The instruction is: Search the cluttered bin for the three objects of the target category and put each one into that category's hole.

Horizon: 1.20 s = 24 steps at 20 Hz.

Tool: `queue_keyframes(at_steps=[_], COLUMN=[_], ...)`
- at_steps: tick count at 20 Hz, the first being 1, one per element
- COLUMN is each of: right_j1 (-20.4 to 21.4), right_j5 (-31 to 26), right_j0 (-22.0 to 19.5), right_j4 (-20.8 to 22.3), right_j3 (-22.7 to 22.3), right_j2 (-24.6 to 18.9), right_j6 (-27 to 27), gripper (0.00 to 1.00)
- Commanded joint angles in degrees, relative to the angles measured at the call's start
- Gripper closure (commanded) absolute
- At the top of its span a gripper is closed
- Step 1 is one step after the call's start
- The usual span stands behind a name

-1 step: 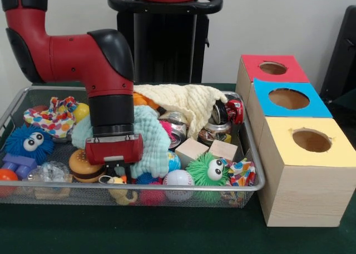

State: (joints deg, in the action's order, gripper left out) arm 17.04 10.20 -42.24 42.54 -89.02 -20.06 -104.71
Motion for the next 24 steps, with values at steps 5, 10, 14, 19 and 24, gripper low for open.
queue_keyframes(at_steps=[5, 10, 14, 19, 24], right_j1=[1.7, 13.9, 19.1, 22.9, 27.1], right_j5=[-10.5, -18.9, -24.0, -26.7, -29.4], right_j0=[4.2, 5.5, 5.8, 6.4, 8.2], right_j4=[-2.3, -7.3, -11.0, -13.6, -16.5], right_j3=[-2.9, -9.5, -11.7, -13.3, -15.4], right_j2=[0.2, -0.1, -1.4, -1.6, 0.1], right_j6=[-4.1, -4.3, -4.1, -4.2, -5.7], gripper=[1.0, 1.0, 1.0, 1.0, 1.0])
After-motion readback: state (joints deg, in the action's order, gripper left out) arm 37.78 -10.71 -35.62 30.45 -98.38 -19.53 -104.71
